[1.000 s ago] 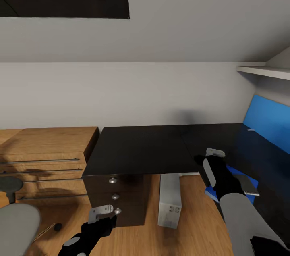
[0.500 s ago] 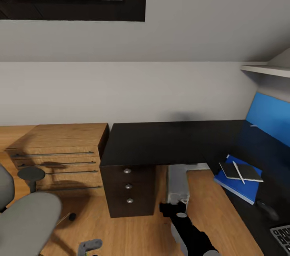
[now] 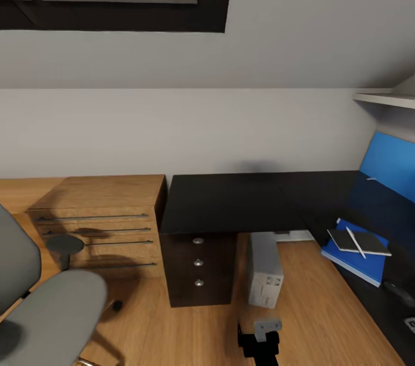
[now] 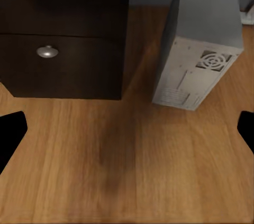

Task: In the bedroom, organize the workspace by keeping the computer under the desk, ensuring the monitor is on the desk, placing the keyboard on the desk next to the monitor, placing the mouse on the desk next to the keyboard, moving the folder from the swivel chair onto the desk next to the mouse, stacking the notebook on top of the folder with the pen on top of the notebook, and positioning the swivel chair next to the desk.

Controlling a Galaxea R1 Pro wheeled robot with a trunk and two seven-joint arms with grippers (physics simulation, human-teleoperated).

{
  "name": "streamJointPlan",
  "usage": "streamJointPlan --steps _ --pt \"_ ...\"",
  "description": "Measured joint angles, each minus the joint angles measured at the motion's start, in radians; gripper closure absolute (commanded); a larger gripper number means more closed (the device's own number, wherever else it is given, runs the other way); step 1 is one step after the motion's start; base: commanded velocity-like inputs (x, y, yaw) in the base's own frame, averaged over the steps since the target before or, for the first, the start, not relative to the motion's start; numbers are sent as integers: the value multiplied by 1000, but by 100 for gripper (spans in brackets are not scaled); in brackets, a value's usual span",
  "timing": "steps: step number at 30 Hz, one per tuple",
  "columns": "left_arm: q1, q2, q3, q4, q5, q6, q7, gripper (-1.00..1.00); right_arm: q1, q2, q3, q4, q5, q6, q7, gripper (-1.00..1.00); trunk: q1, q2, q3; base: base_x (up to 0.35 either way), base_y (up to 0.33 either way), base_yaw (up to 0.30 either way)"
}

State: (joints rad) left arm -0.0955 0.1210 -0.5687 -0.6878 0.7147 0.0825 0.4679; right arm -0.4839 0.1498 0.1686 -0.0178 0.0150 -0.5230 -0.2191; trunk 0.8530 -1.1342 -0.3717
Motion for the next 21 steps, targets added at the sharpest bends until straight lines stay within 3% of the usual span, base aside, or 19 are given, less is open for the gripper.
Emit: streamJointPlan --steps 6,8,11,13,17,21 --pt "0 -8 2 29 -2 -61 -3 -100 0 -31 -1 21 -1 -59 -1 -100 0 0 6 -316 -6 168" --pt "0 -9 2 33 -3 -77 -2 -100 0 -48 -1 24 -1 -126 0 -100 0 0 8 -334 -1 229" --pt "0 -10 3 34 -4 -99 -2 -100 0 -53 -1 25 -2 -179 -1 -100 0 0 11 -335 0 236" --pt "0 -10 3 34 -4 -130 -1 -100 4 -57 0 27 -3 -259 -1 -100 0 0 13 -336 0 243" --pt "0 -10 3 35 -3 -139 -1 -100 6 -58 -1 34 -4 -320 -4 -100 0 0 16 -332 0 247" --pt "0 -10 3 36 -2 -143 0 -100 10 -58 -1 37 -6 -362 -75 -100 0 0 19 -217 0 264"
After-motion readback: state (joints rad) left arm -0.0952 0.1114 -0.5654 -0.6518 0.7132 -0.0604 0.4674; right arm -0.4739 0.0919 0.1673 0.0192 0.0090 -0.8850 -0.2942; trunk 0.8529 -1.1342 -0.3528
